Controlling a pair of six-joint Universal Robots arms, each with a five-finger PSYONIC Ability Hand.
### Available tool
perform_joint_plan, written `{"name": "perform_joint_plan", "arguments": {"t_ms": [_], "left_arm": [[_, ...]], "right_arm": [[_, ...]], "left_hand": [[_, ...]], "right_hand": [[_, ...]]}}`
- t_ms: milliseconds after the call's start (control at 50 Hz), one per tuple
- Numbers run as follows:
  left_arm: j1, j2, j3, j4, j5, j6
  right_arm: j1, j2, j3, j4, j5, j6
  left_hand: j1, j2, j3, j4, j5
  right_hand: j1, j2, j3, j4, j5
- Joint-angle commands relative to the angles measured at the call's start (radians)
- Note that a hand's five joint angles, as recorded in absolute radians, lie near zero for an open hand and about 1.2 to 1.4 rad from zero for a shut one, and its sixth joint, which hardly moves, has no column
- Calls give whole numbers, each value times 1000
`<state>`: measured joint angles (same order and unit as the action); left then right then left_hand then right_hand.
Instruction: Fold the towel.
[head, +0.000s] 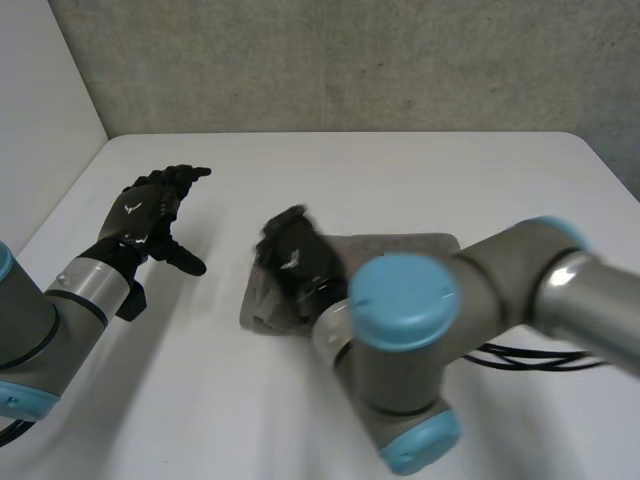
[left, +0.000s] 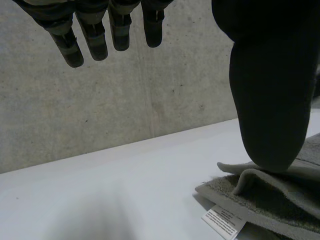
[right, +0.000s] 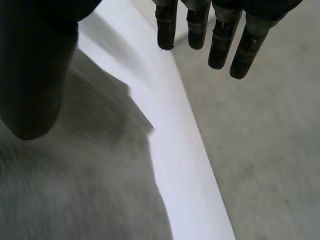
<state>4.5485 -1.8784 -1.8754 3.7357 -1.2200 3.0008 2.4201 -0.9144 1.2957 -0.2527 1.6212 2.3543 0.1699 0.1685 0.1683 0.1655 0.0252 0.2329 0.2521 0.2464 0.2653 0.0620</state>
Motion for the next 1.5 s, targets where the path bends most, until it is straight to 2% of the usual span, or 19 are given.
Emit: {"name": "perform_joint_plan", "arguments": {"t_ms": [20, 140, 200, 280, 300, 320, 340, 380, 440, 660, 760, 940, 1020, 1060, 1080, 1120, 1240, 1320, 1500], "left_arm": [[-46, -5, 12, 6, -7, 12], [-123, -28, 50, -5, -26, 69], [-164, -53, 71, -19, -81, 121], [-221, -80, 114, -56, -174, 176], [-221, -81, 114, -56, -174, 176], [-230, -81, 124, -65, -194, 179], [-232, -76, 130, -71, -205, 179], [-235, -67, 134, -76, -210, 176], [-243, -41, 151, -86, -211, 170], [-235, 90, 229, -132, -219, 159], [-232, 120, 277, -148, -233, 109], [-197, 148, 282, -183, -245, -6], [-186, 147, 272, -183, -245, -6], [-186, 142, 271, -183, -245, -6], [-184, 136, 272, -183, -245, -6], [-184, 133, 274, -183, -246, -6], [-184, 130, 285, -184, -250, -8], [-187, 120, 285, -191, -256, -8], [-227, 16, 280, -263, -289, 3]], "right_arm": [[-220, -247, 267, 6, -7, 246], [-399, -319, 485, 3, -114, 315], [-488, -317, 562, -11, -171, 313], [-538, -264, 597, -57, -221, 301], [-538, -264, 597, -57, -221, 301], [-541, -239, 591, -78, -225, 300], [-541, -239, 591, -79, -225, 300], [-547, -227, 567, -88, -213, 296], [-544, -251, 533, -92, -201, 296], [-452, -317, 330, -48, -164, 296], [-209, -180, 98, 38, -179, 248], [2, 89, -134, 246, -270, 203], [7, 108, -147, 288, -239, 206], [1, 71, -135, 293, -195, 217], [1, 71, -134, 293, -195, 217], [-3, -6, -106, 276, -144, 246], [-30, -161, -9, 191, -113, 352], [-143, -268, 51, 161, -101, 465], [-237, -236, 42, 217, -109, 654]], "left_hand": [[5, 6, 6, 9, -25], [5, 6, 6, 9, -25], [5, 6, 6, 9, -25], [5, 6, 6, 9, -25], [5, 6, 6, 9, -25], [5, 6, 6, 9, -25], [5, 6, 6, 9, -25], [5, 6, 6, 9, -25], [5, 6, 6, 9, -25], [5, 6, 6, 9, -25], [5, 6, 6, 9, -25], [5, 6, 6, 9, -25], [5, 6, 6, 9, -25], [5, 6, 6, 9, -25], [5, 6, 6, 9, -25], [5, 6, 6, 9, -25], [5, 6, 6, 9, -25], [5, 6, 6, 9, -25], [5, 6, 6, 9, -25]], "right_hand": [[-58, -78, -72, -91, -62], [-58, -78, -72, -91, -62], [-17, -37, -31, -50, -21], [467, 448, 454, 435, 463], [469, 449, 455, 436, 465], [672, 653, 659, 640, 668], [674, 655, 661, 642, 670], [1161, 1142, 1147, 1129, 1157], [1163, 1144, 1150, 1131, 1160], [1163, 1144, 1150, 1131, 1160], [1163, 1144, 1150, 1131, 1160], [1163, 1144, 1150, 1131, 1160], [1003, 984, 989, 971, 999], [342, 323, 329, 310, 339], [339, 320, 326, 307, 336], [-17, -36, -31, -50, -21], [-58, -78, -72, -91, -62], [-58, -78, -72, -91, -62], [-58, -78, -72, -91, -62]]}}
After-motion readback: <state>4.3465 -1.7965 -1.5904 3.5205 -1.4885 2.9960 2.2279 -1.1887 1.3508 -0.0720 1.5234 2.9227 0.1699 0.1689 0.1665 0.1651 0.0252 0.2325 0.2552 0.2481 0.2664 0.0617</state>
